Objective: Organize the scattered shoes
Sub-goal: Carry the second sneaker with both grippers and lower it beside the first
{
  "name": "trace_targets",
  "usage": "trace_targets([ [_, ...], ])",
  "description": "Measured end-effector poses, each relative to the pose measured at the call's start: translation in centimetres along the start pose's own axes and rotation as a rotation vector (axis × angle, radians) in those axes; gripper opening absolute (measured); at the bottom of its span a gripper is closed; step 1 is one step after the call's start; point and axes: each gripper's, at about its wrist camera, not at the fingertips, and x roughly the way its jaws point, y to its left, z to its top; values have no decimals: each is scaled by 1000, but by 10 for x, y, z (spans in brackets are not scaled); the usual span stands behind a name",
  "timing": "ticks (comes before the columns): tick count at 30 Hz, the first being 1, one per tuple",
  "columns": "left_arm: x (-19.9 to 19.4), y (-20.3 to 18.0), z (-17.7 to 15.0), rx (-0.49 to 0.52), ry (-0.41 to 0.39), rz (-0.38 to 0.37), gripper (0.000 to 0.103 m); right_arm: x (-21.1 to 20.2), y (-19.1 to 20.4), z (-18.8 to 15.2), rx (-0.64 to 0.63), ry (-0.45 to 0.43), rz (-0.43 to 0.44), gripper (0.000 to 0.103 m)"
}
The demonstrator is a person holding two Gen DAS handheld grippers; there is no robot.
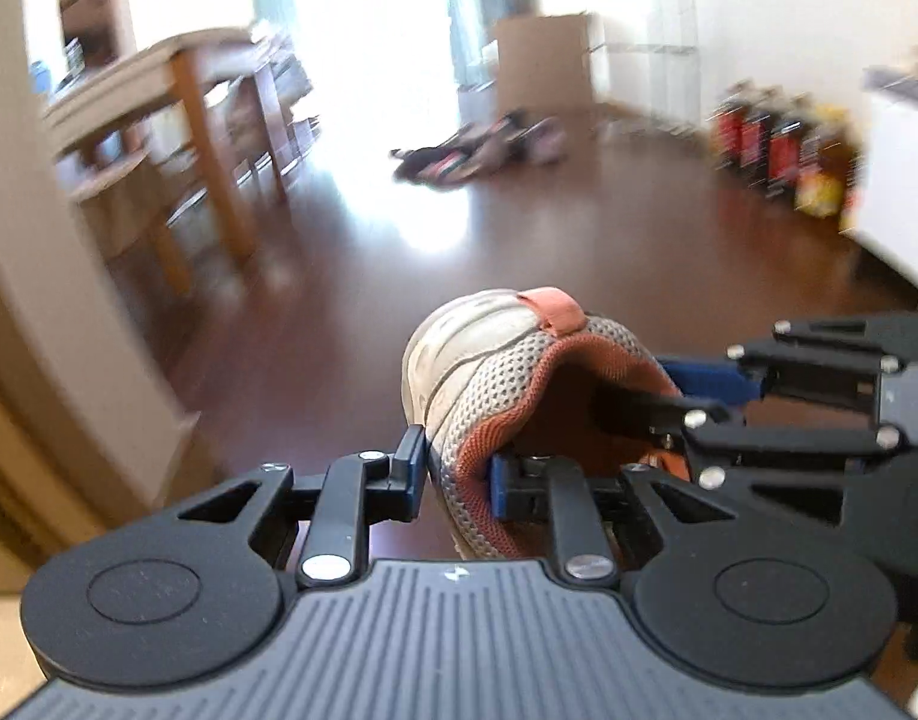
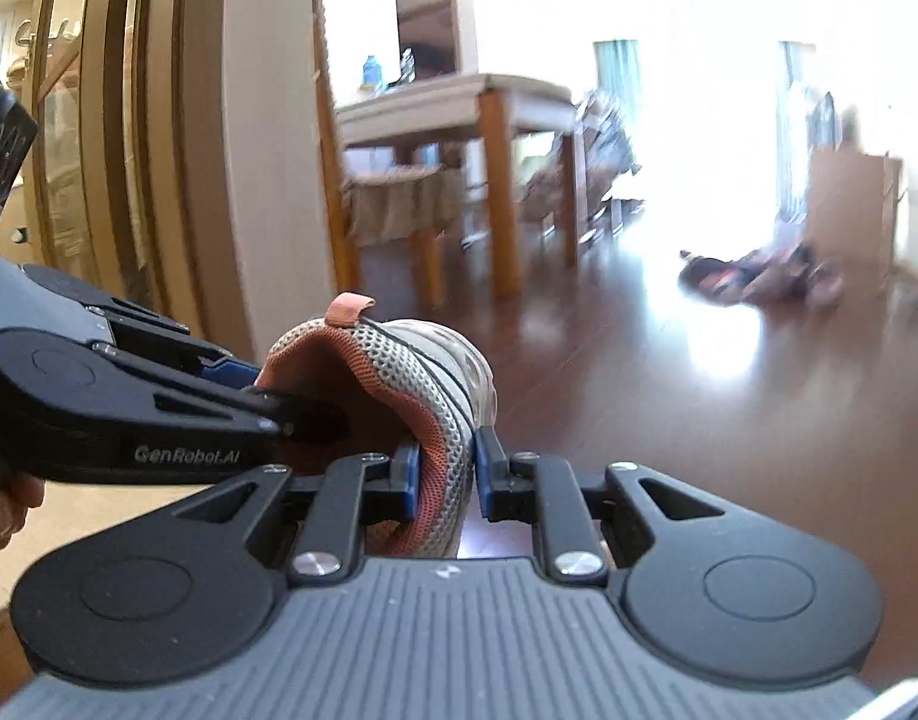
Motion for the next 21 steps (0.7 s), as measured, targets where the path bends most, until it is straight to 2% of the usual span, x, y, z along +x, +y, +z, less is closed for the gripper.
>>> trace_targets([
  [2,-19,-56,17,10,4,-112,25,-45,-26,11,-43,23,-57,16],
  [5,-21,-136,21,67,73,-241,26,-117,-69,4,-48,121,-144,16],
  [8,-12,-212,14,110,173,-349,27,-181,-116,-29,-13,224,-237,16],
  [10,4,-274,-1,156,260,-409,28,-218,-150,-66,16,288,-296,16],
  [11,15,-301,-11,176,300,-426,28,-224,-159,-77,27,304,-303,16],
  [13,37,-343,-30,199,366,-445,28,-242,-190,-120,66,366,-328,15],
  [17,97,-410,-56,210,445,-430,27,-239,-233,-181,104,453,-372,15],
  [19,119,-430,-61,222,455,-429,27,-227,-265,-213,158,489,-427,15],
  [21,153,-450,-64,197,488,-439,28,-222,-288,-228,246,512,-456,20],
])
